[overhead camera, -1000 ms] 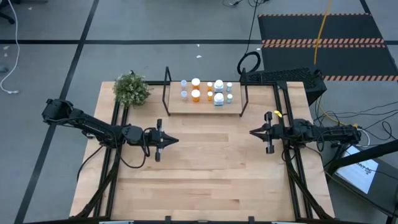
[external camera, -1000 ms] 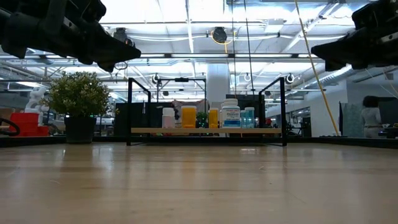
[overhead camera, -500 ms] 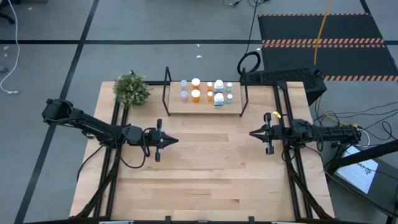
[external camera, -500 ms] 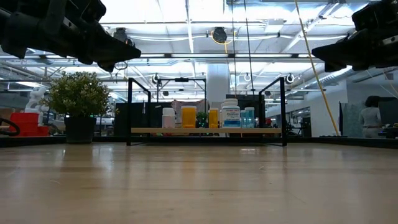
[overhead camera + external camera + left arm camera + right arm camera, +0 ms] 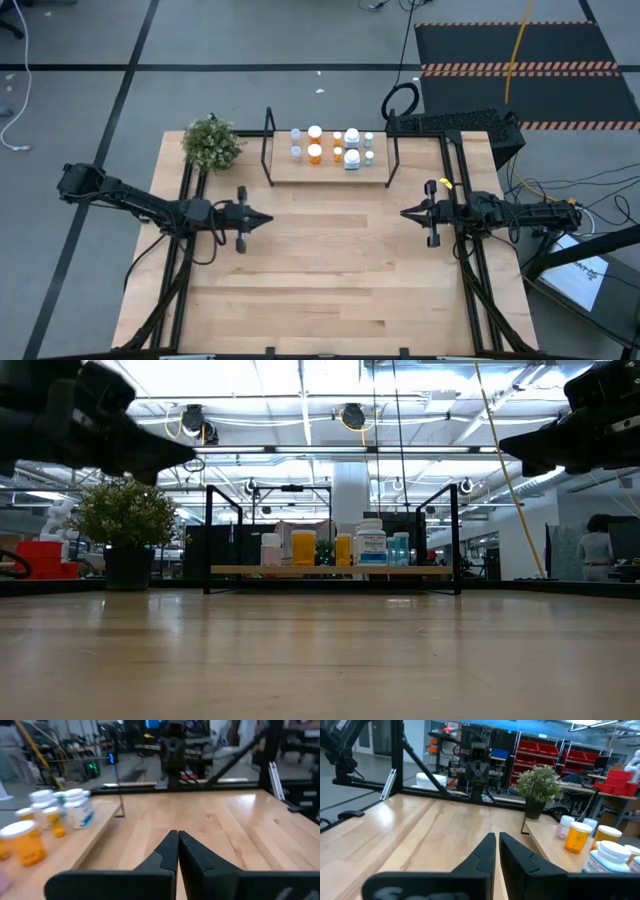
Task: Pick and place medicine bottles onto shelf by color
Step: Return to Home Position
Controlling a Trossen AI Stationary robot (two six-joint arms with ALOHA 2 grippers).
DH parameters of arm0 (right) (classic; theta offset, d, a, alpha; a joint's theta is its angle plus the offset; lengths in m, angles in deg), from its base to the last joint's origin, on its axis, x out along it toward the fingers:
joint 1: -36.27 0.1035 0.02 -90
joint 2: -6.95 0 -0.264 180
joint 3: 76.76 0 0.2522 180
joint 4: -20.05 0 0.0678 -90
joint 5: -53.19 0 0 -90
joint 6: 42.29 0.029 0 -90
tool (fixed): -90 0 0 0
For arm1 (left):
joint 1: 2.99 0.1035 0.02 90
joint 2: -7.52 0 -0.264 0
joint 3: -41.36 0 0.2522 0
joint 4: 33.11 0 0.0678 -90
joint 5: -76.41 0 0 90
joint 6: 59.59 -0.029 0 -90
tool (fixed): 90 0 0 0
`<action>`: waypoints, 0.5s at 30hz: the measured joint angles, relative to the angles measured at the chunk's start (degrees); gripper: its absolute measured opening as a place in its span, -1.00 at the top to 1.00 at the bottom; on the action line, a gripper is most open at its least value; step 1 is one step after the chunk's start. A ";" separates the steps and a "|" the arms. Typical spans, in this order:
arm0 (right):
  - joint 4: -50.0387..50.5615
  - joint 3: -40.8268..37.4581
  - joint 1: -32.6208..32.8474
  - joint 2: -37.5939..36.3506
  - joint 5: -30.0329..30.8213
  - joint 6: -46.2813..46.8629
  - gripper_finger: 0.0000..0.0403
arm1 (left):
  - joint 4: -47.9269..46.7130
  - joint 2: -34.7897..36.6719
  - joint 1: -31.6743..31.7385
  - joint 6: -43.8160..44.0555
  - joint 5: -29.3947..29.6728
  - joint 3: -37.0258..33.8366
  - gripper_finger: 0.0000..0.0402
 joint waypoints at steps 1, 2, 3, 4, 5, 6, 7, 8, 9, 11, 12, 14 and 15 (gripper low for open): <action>-0.79 0.00 0.00 0.01 0.05 -0.02 0.92 | 1.67 1.40 0.41 0.21 0.02 -1.96 0.92; -1.36 0.00 0.00 -0.01 0.19 -0.01 0.92 | 3.31 2.84 0.87 0.38 0.03 -3.82 0.92; -2.18 0.00 0.00 0.01 0.30 -0.02 0.92 | 2.21 4.25 1.29 0.35 0.11 -4.20 0.93; -2.85 0.00 0.00 0.01 0.33 -0.04 0.92 | 0.44 5.68 1.71 0.30 -0.02 -3.85 0.94; -3.42 0.00 0.00 -0.01 0.35 -0.03 0.92 | -0.66 7.10 2.04 0.15 -0.50 -3.77 0.95; -3.91 0.00 0.00 -0.01 0.36 -0.02 0.92 | -1.09 8.06 2.48 -0.03 -1.10 -3.78 0.97; -3.73 0.00 0.00 -0.05 0.31 -0.04 0.92 | -1.06 8.61 2.88 -0.19 -1.93 -3.76 0.98; -3.65 0.00 0.00 0.01 0.29 -0.02 0.92 | -1.06 9.23 3.12 -0.26 -2.82 -3.82 0.98; -3.65 0.00 0.00 0.09 0.27 -0.02 0.92 | -1.42 10.08 3.28 -0.30 -3.31 -4.03 0.97; -3.56 0.00 0.00 0.31 0.31 -0.03 0.92 | -1.97 11.46 3.29 -0.41 -3.58 -4.25 0.95; -3.39 0.00 0.00 0.36 0.29 -0.03 0.92 | -3.07 12.11 3.29 -0.42 -3.58 -4.19 0.95; -3.63 0.00 0.00 0.43 0.27 -0.04 0.92 | -6.53 13.85 3.26 -0.40 -3.68 -4.23 0.96; -3.58 0.00 0.00 0.45 0.25 -0.03 0.92 | -7.57 14.74 3.26 -0.40 -3.90 -4.23 0.98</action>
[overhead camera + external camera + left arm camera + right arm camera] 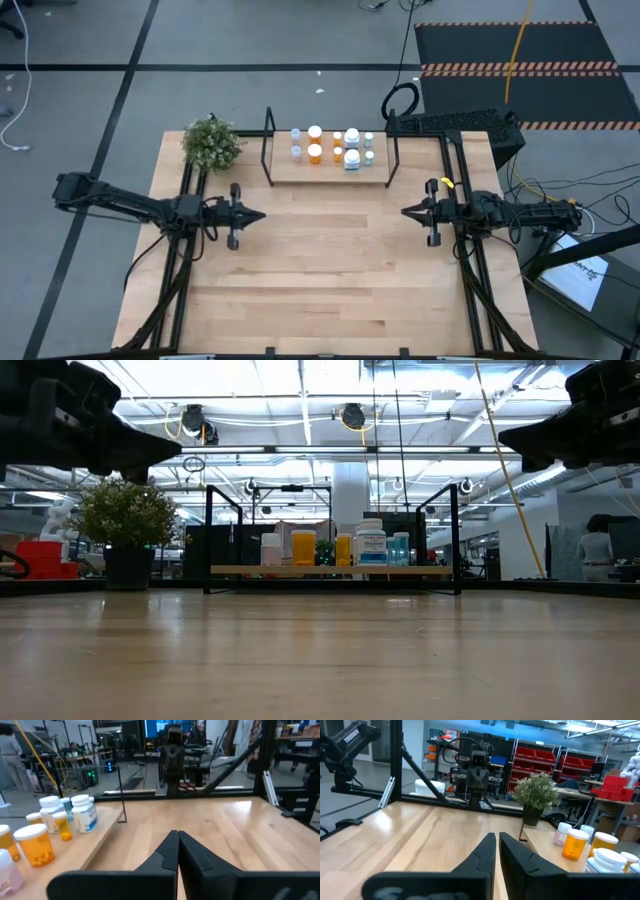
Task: Pick and place medicine bottles onto shelf by color
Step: Return to Home Position
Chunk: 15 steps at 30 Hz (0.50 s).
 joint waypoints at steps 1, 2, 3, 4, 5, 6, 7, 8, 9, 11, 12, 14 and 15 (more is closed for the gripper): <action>0.02 0.00 0.00 0.02 0.00 0.01 0.92 | -1.02 0.92 0.00 0.00 -0.10 0.00 0.98; 0.00 0.00 0.00 0.01 -0.02 0.00 0.92 | -2.56 1.92 0.00 0.02 -0.12 0.00 0.98; -0.05 0.00 0.00 0.00 -0.06 0.01 0.92 | -4.21 3.00 0.00 -0.02 -0.12 0.00 0.98; -0.05 0.00 0.00 0.01 -0.10 0.01 0.92 | -5.41 4.14 -0.02 0.00 -0.12 0.00 0.96; -0.07 0.00 0.00 0.02 -0.11 0.01 0.92 | -5.85 5.11 0.00 0.00 -0.12 0.00 0.95; -0.14 0.00 0.00 0.01 -0.11 -0.01 0.92 | -6.24 6.14 0.00 -0.13 -0.10 0.00 0.94; -0.14 0.00 0.00 0.00 -0.12 0.01 0.92 | -7.16 7.26 0.00 -0.51 -0.10 0.00 0.94; -0.14 0.00 0.00 0.00 -0.13 0.01 0.92 | -8.12 8.40 0.00 -0.87 -0.12 0.00 0.94; -0.14 0.00 0.00 0.02 -0.13 0.01 0.92 | -8.86 9.56 0.00 -1.28 -0.12 0.00 0.95; -0.20 0.00 0.00 0.00 -0.13 0.01 0.92 | -11.08 11.92 0.00 -1.85 -0.12 0.00 0.98; -0.18 0.00 0.00 0.00 -0.14 0.01 0.92 | -12.72 13.14 0.00 -1.92 -0.14 0.00 0.98; -0.18 0.00 0.00 0.00 -0.15 0.01 0.92 | -15.34 15.72 0.00 -1.61 -0.19 0.00 0.97; -0.18 0.00 0.00 0.00 -0.15 0.01 0.92 | -16.74 17.06 0.00 -1.23 -0.31 0.00 0.95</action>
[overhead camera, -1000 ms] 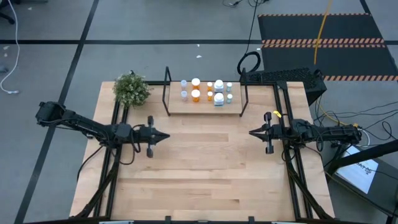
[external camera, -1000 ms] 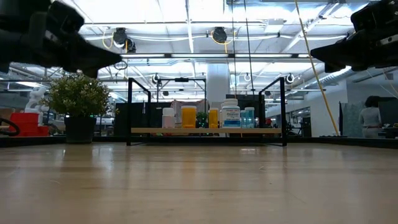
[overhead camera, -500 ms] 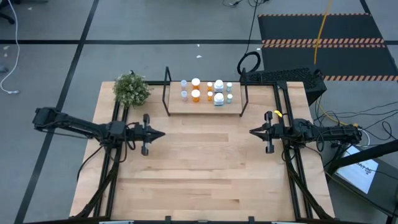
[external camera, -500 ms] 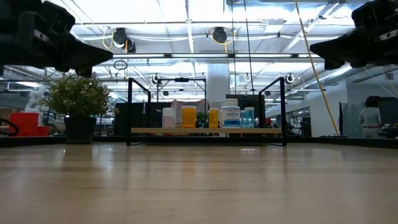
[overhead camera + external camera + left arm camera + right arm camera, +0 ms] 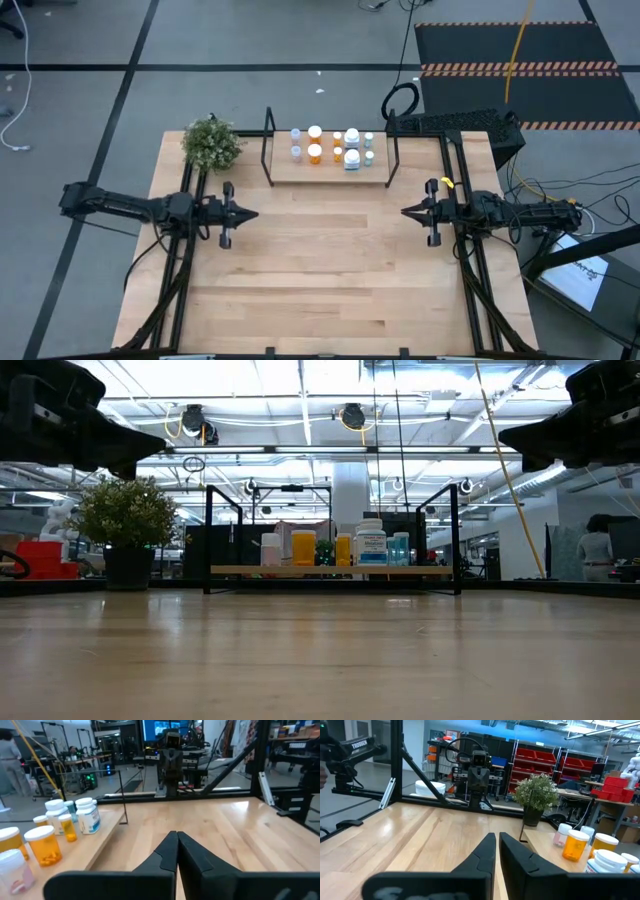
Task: Pick and place medicine bottles onto shelf by color
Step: Return to Home Position
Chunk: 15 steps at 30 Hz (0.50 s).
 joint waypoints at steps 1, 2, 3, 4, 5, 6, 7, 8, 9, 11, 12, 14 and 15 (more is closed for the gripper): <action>0.00 0.00 0.00 0.01 0.00 0.00 0.92 | -1.33 1.42 0.00 0.21 -0.42 0.00 0.94; 0.00 0.00 0.01 0.00 0.00 0.00 0.92 | -2.68 2.76 0.00 0.41 -1.04 0.00 0.93; 0.00 0.00 0.00 0.01 0.00 -0.01 0.92 | -4.00 4.06 0.00 0.53 -1.42 0.00 0.93; 0.00 0.00 0.00 0.00 0.00 0.00 0.92 | -5.29 5.41 0.00 0.63 -1.64 0.00 0.93; -0.02 0.00 0.00 0.00 0.00 0.00 0.92 | -6.71 6.73 0.00 0.68 -1.76 0.00 0.94; 0.00 0.00 0.01 0.01 0.00 0.00 0.92 | -8.25 7.95 0.00 0.66 -1.80 0.00 0.96; 0.00 0.00 0.00 0.02 0.00 0.00 0.92 | -9.56 9.11 0.00 0.66 -1.80 0.00 0.98; -0.02 0.00 0.00 0.02 0.00 -0.02 0.92 | -10.71 10.25 0.00 0.66 -1.80 0.00 0.98; -0.01 0.00 0.01 0.00 -0.01 -0.02 0.92 | -11.87 11.34 0.00 0.66 -1.80 0.00 0.98; -0.02 0.00 0.00 0.00 0.00 0.00 0.92 | -14.12 13.40 0.00 0.71 -1.80 0.00 0.96; -0.02 0.00 0.00 0.00 -0.02 0.00 0.92 | -15.47 14.36 0.00 0.67 -1.80 0.00 0.94; -0.01 0.00 0.00 0.01 -0.02 0.00 0.92 | -17.51 16.23 0.00 0.46 -1.80 0.00 0.91; -0.01 0.00 0.00 0.01 -0.02 0.00 0.92 | -18.21 17.07 0.00 0.43 -1.84 0.00 0.90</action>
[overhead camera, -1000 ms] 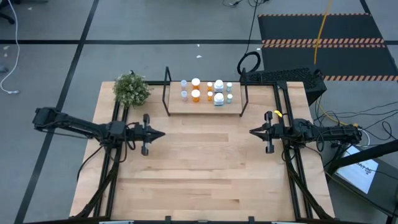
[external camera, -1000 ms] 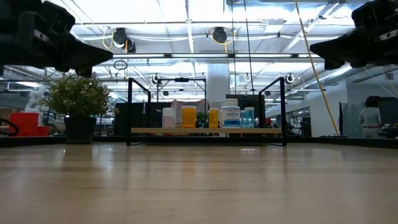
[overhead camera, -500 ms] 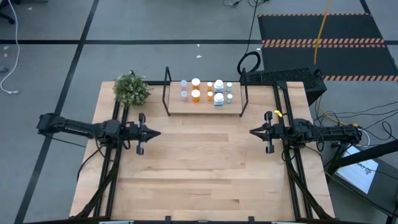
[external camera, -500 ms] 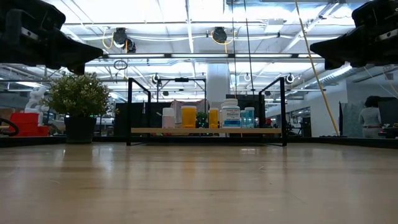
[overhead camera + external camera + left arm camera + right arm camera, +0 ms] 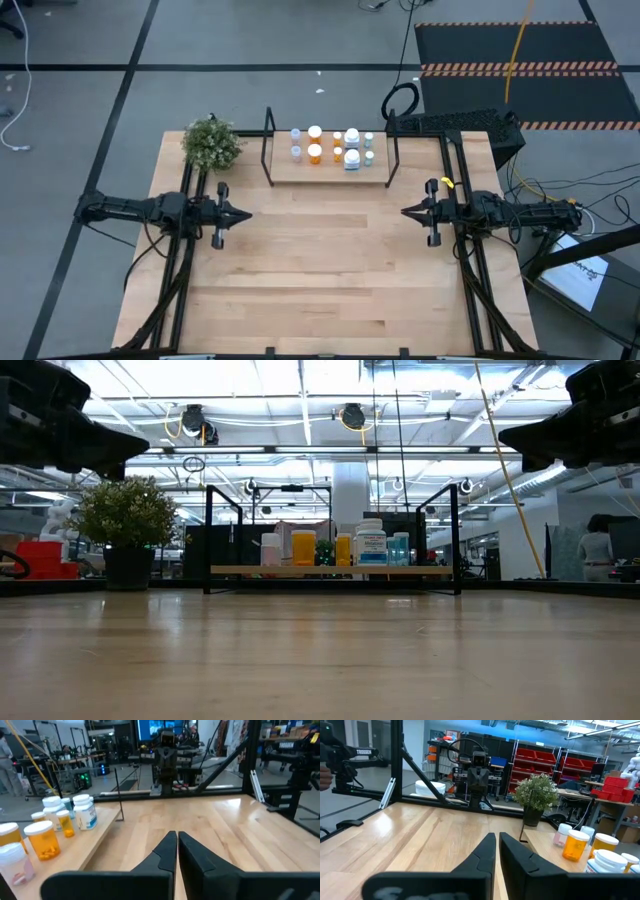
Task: Pick and place medicine bottles onto shelf by color
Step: Return to Home Position
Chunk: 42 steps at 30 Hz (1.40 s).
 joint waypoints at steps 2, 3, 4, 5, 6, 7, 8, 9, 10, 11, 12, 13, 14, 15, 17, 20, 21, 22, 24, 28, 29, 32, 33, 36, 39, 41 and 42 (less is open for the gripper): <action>-0.01 0.00 0.00 0.01 0.00 0.00 0.92 | -0.50 1.59 0.04 -0.03 -0.27 0.07 0.90; -0.01 0.00 0.00 0.01 0.00 0.00 0.92 | -0.69 2.13 0.04 -0.07 -0.93 0.09 0.90; -0.01 0.00 0.00 0.01 0.00 0.00 0.92 | -0.88 2.56 0.04 -0.16 -1.48 0.11 0.90; -0.01 0.00 0.00 0.01 0.00 0.00 0.92 | -0.94 2.97 0.04 -0.17 -1.92 0.11 0.90; -0.01 0.00 0.01 0.00 0.00 0.00 0.92 | -0.96 3.26 0.04 -0.18 -2.00 0.11 0.90; -0.02 0.00 0.00 0.00 0.00 0.00 0.92 | -1.02 3.32 0.04 -0.21 -2.02 0.11 0.90; -0.01 0.00 0.01 0.00 0.00 0.00 0.92 | -1.05 3.34 0.04 -0.37 -2.02 0.11 0.90; -0.01 0.00 0.00 0.01 0.00 0.00 0.92 | -1.07 3.34 0.04 -0.35 -2.02 0.11 0.90; -0.01 0.00 0.02 -0.01 0.00 0.00 0.92 | -1.09 3.34 0.04 -0.24 -2.02 0.11 0.90; -0.01 0.00 0.01 -0.01 0.00 0.00 0.92 | -1.11 3.34 0.04 0.11 -2.02 0.11 0.90; -0.03 0.00 0.00 -0.01 0.00 0.00 0.92 | -1.11 3.34 0.04 0.47 -2.02 0.11 0.89; -0.01 0.00 0.00 0.01 0.00 0.00 0.92 | -1.14 3.34 0.04 1.15 -2.02 0.11 0.90; -0.01 0.00 0.00 0.00 0.00 0.00 0.92 | -1.17 3.32 0.04 1.63 -2.02 0.11 0.89; -0.01 0.00 0.00 -0.01 0.00 0.00 0.92 | -1.21 3.30 0.04 1.75 -2.02 0.11 0.89; -0.01 0.00 0.00 -0.01 0.00 0.00 0.92 | -1.26 3.15 0.04 1.65 -2.02 0.11 0.89; -0.03 0.00 0.00 0.01 0.00 0.00 0.92 | -0.98 3.16 0.04 0.20 -1.99 0.10 0.90; -0.01 0.00 0.00 0.00 0.00 0.00 0.92 | -0.66 3.19 0.04 0.06 -1.98 0.09 0.91; -0.03 0.00 0.00 -0.01 0.00 0.00 0.92 | -0.47 3.27 0.04 -0.01 -2.00 0.04 0.94; -0.01 0.00 0.01 0.00 0.00 0.00 0.92 | -0.44 3.30 0.04 -0.37 -2.02 0.04 0.98; -0.01 0.00 0.00 0.01 0.00 0.00 0.92 | -0.40 3.30 0.04 0.68 -2.06 0.04 0.99; -0.03 0.00 0.00 0.00 0.00 0.00 0.92 | -0.36 3.30 0.04 0.91 -2.06 0.04 0.99; -0.03 0.00 0.01 0.00 0.00 0.00 0.92 | -0.19 3.30 0.04 1.11 -2.63 0.00 0.98; -0.03 0.00 0.00 -0.01 0.00 0.00 0.92 | -0.21 3.27 0.04 1.22 -3.16 -0.02 0.99; -0.03 0.00 0.00 -0.01 0.00 0.00 0.92 | -0.50 3.27 0.04 1.25 -3.98 -0.02 0.99; -0.02 0.00 0.01 0.00 0.00 0.00 0.92 | -0.51 3.27 0.04 1.29 -3.98 0.00 0.95; -0.03 0.00 0.01 0.00 0.00 0.00 0.92 | -0.50 3.27 0.04 1.33 -3.98 0.00 0.91; -0.03 0.00 0.01 0.01 0.00 0.00 0.92 | -0.52 3.27 0.04 1.32 -3.98 0.00 0.89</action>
